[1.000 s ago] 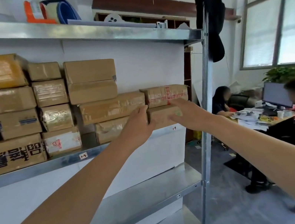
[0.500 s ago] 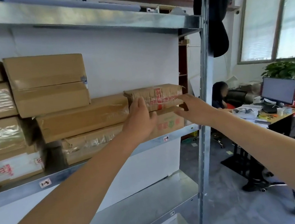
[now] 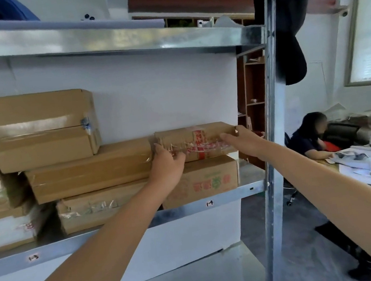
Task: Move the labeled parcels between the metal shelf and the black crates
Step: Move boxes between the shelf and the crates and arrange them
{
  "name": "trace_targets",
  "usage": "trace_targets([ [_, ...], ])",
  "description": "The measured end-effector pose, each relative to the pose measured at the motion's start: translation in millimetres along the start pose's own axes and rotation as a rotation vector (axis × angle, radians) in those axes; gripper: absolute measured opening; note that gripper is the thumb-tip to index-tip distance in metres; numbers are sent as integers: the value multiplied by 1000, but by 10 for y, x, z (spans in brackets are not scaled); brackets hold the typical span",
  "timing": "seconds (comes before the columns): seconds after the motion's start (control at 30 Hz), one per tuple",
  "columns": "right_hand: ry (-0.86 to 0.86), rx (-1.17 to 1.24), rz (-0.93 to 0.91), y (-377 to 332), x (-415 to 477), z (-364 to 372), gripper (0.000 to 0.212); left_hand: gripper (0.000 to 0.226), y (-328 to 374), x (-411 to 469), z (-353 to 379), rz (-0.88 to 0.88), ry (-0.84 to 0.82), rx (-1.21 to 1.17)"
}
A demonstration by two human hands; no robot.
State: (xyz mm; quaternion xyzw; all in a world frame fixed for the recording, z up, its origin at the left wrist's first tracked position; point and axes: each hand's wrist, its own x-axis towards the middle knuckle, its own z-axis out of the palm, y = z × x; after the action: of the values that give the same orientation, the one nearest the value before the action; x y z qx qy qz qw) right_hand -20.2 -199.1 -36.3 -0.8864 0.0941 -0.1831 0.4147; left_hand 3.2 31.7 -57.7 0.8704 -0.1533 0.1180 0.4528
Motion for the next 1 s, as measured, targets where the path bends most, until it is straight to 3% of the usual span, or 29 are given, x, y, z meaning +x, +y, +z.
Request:
trace_targets([
  [0.07,35,64,10,36,62,11,60,71,-34,39,37,-20,12,-11],
  [0.17,34,160,24,110,150,21,60,40,-50,96,83,-31,76,-44],
  [0.4,103,339,24,181,118,-38,68,1,55,-69,130,16,173,-229],
  [0.57,164,395,-35,285,-154,-46,43,20,116,-402,198,-91,306,-578],
  [0.67,205,416,-72,350,-365,-55,36,16,176,-594,200,-121,354,-738],
  [0.87,238,475,-181,352,-744,-193,35,27,293,-974,100,-5,529,-712],
  [1.0,203,446,-267,359,-988,-170,38,25,170,-1215,40,1,535,-684],
])
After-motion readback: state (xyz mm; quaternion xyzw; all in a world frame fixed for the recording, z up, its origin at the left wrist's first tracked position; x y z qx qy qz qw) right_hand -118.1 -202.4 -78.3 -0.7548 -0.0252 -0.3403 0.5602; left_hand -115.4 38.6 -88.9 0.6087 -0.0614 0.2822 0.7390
